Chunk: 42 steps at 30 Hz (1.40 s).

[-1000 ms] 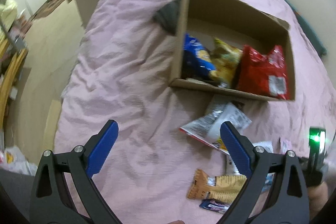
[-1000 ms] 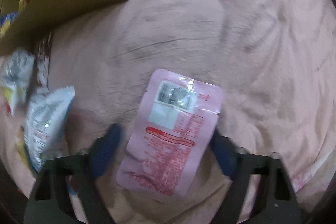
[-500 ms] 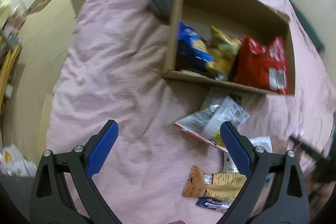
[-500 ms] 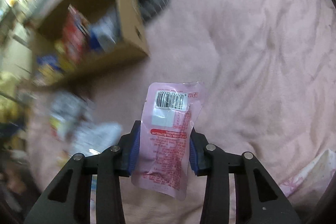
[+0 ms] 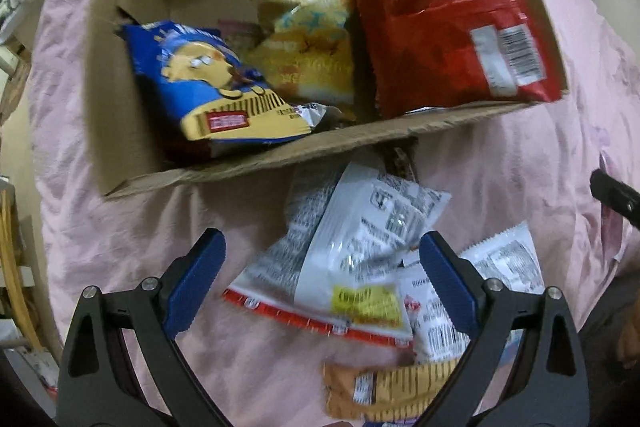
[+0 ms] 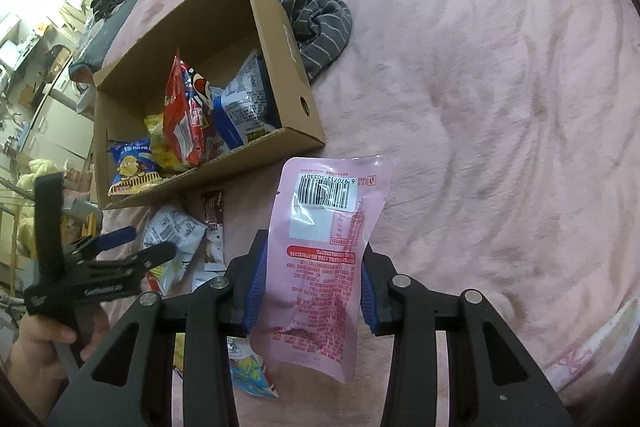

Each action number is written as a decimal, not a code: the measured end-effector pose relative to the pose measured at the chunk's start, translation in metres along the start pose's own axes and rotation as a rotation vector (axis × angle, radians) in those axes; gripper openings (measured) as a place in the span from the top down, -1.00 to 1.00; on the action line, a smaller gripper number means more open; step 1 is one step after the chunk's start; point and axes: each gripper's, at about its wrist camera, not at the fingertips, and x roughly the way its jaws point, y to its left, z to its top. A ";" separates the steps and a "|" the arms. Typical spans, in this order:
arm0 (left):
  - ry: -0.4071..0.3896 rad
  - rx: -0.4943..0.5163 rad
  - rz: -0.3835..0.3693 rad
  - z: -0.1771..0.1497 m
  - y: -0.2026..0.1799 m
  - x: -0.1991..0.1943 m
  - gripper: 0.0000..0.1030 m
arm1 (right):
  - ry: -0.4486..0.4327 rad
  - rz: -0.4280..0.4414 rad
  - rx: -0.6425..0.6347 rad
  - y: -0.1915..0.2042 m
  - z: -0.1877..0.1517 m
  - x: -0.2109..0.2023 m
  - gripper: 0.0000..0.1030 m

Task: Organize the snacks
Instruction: 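Grasp a pink snack packet with the right tool while the left tool grasps a white-blue chip bag, then carry the pink packet and white-blue bag over the box with both tools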

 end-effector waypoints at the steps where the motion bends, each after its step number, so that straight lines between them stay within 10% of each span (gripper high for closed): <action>1: 0.002 -0.001 -0.005 0.002 0.000 0.003 -0.87 | 0.002 -0.002 -0.002 0.001 0.001 0.001 0.20; 5: 0.004 0.015 -0.025 0.009 -0.005 0.012 -0.83 | 0.014 -0.002 -0.006 0.003 0.003 0.006 0.20; 17: 0.013 0.029 -0.075 0.000 -0.016 0.007 0.14 | 0.021 -0.005 -0.019 0.009 0.003 0.011 0.20; 42: -0.182 -0.138 0.022 -0.069 0.028 -0.093 0.31 | -0.014 0.054 0.001 0.013 0.007 -0.002 0.20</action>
